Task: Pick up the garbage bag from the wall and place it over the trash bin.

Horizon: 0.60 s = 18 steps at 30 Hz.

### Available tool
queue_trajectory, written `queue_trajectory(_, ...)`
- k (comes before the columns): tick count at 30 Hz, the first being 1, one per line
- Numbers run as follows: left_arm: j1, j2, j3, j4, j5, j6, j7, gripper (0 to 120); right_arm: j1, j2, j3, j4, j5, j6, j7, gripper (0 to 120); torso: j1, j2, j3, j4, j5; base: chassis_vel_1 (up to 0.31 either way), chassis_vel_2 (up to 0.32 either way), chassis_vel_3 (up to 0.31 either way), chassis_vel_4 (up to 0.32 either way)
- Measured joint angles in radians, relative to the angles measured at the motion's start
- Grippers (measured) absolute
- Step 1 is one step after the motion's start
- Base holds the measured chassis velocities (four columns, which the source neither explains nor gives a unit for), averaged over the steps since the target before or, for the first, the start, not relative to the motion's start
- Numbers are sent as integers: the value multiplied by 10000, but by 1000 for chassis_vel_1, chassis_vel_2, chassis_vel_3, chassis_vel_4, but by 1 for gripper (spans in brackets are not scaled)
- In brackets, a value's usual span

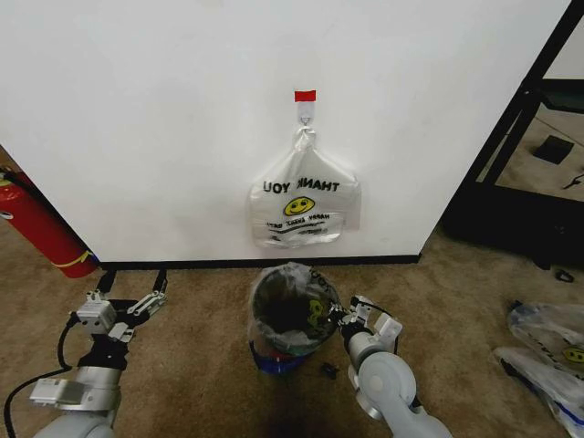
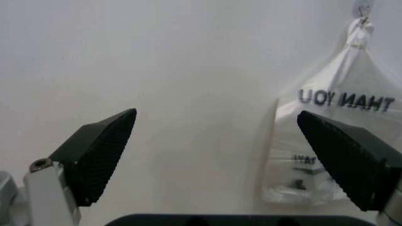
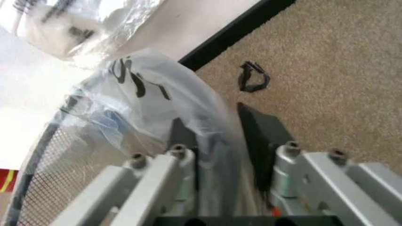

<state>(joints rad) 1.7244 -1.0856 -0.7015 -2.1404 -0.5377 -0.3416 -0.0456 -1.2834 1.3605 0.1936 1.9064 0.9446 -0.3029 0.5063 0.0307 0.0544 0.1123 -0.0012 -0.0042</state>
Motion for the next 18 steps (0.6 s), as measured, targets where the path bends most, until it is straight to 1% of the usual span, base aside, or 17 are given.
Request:
queue_trajectory(1, 0, 0, 0, 0, 0, 0, 0, 100, 0, 0, 0, 0, 0, 0, 0, 27, 0, 0, 0, 0, 0, 0, 0, 0, 0)
queue_trajectory(4, -15, -19, 59, -43, 3, 63, -41, 100, -76, -71, 53, 88, 26, -78, -6, 36, 0, 0, 0, 2, 1, 0, 0, 0, 0)
queue_trajectory(6, -42, -16, 78, -54, 3, 140, -96, 100, -202, -134, 92, 185, 20, -114, -66, 49, 0, 0, 0, 1, 2, 0, 0, 0, 0)
queue_trajectory(7, -60, -8, 84, -55, 2, 162, -118, 100, -252, -156, 105, 217, -7, -113, -106, 52, 0, 0, 0, 1, 1, 0, 0, 0, 0)
queue_trajectory(8, -60, -8, 84, -55, 2, 162, -118, 100, -252, -156, 105, 217, -7, -113, -106, 52, 0, 0, 0, 1, 1, 0, 0, 0, 0)
queue_trajectory(10, -97, 8, 97, -67, -1, 202, -152, 100, -349, -196, 126, 275, -144, -76, -217, 58, 0, 0, 0, 2, 2, 0, 0, 0, 0)
queue_trajectory(11, -123, 15, 115, -89, -7, 229, -168, 100, -450, -247, 146, 325, -325, 42, -369, 64, 0, 0, 0, 2, 2, 0, 0, 0, 0)
queue_trajectory(12, -134, 17, 123, -98, -10, 241, -175, 100, -501, -275, 158, 358, -407, 102, -456, 66, 0, 0, 0, 2, 1, 0, 0, 0, 0)
queue_trajectory(13, -171, 21, 161, -127, -16, 293, -191, 100, -684, -381, 197, 484, -705, 263, -774, 73, 0, 0, 0, 1, 1, 0, 0, 0, 0)
queue_trajectory(14, -186, 21, 179, -132, -14, 310, -194, 100, -782, -441, 209, 549, -862, 341, -938, 77, 0, 0, 0, 1, 1, 0, 0, 0, 0)
queue_trajectory(15, -186, 21, 179, -132, -14, 310, -194, 100, -782, -441, 209, 549, -862, 341, -938, 77, 0, 0, 0, 1, 1, 0, 0, 0, 0)
queue_trajectory(18, -200, 30, 233, -200, -11, 371, -205, 100, -1042, -628, 245, 643, -1604, 750, -1537, 88, 0, 0, 0, 1, 0, 0, 0, 0, 0)
